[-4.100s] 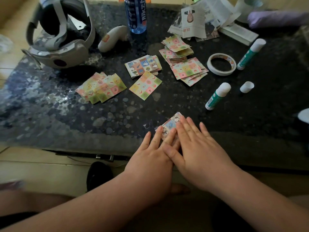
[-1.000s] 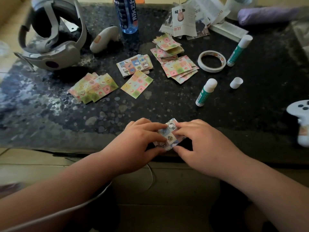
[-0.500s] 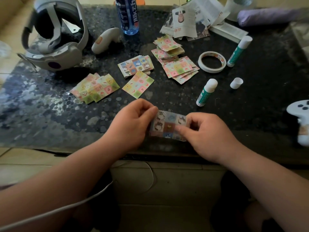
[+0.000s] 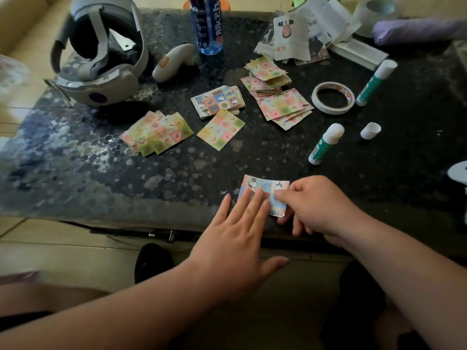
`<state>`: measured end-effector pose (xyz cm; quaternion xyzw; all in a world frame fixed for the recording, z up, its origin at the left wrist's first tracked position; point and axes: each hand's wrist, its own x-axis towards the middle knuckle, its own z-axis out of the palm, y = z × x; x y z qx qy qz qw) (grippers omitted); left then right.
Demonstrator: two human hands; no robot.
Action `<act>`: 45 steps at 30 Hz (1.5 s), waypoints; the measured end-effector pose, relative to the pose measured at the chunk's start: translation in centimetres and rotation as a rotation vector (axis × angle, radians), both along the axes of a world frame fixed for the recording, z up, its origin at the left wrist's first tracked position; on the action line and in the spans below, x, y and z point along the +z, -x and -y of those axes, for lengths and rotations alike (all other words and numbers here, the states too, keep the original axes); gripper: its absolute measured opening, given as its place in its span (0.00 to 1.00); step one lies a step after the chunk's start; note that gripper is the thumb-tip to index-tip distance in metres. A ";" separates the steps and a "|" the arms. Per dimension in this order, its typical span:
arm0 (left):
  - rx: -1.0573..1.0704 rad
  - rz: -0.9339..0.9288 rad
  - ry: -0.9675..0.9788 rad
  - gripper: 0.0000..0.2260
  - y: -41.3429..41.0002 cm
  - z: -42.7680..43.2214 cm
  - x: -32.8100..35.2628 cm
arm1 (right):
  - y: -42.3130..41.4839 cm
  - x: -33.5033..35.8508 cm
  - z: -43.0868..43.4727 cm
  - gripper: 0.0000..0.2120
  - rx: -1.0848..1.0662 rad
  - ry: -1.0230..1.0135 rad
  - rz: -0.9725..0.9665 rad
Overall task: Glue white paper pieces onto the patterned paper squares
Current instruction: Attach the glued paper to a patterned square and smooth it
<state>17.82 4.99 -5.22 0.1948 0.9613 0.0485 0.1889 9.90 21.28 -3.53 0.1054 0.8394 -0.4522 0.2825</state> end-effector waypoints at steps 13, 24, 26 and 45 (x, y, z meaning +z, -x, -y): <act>0.091 -0.022 0.037 0.50 4.3 1.0 -0.3 | -0.2 1.1 0.0 0.14 0.120 -0.056 0.002; 0.940 0.346 -1.258 0.22 7.0 3.7 5.9 | -0.7 5.3 1.0 0.10 0.153 0.228 -0.118; 0.962 0.429 -1.328 0.13 7.5 4.2 7.0 | -0.6 5.2 1.3 0.10 0.079 0.282 -0.149; 0.966 0.450 -1.102 0.04 8.9 6.7 8.9 | 1.0 4.5 1.5 0.02 -0.270 0.604 0.098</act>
